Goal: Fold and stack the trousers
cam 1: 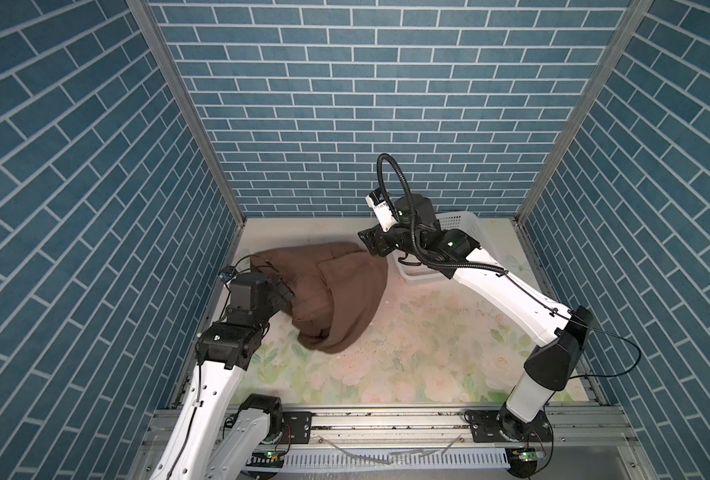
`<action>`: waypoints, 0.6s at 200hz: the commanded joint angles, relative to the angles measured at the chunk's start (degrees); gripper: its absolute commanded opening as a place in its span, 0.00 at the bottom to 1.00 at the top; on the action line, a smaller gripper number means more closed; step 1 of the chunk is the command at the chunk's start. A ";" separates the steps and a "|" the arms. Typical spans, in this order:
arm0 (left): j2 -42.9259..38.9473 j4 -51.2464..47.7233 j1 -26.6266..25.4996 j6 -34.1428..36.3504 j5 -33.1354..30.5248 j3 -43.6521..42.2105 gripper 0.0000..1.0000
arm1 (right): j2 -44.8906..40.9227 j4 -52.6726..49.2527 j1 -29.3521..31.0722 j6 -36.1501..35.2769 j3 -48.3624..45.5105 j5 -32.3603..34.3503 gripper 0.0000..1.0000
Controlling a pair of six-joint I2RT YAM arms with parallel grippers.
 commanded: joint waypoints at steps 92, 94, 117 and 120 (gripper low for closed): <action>15.47 10.61 -0.10 0.78 8.17 -0.76 0.94 | 1.13 -11.81 -8.50 8.10 -15.71 3.54 0.80; 15.67 10.80 -0.14 0.77 8.16 -0.78 0.94 | 1.31 -11.74 -8.52 8.13 -15.88 3.52 0.80; 19.36 13.01 -0.12 0.13 9.47 0.05 0.93 | 4.24 -11.95 -8.44 8.92 -16.43 2.61 0.80; 19.89 13.22 -0.12 0.05 9.82 0.22 0.93 | 4.69 -11.95 -8.50 9.05 -16.42 2.68 0.80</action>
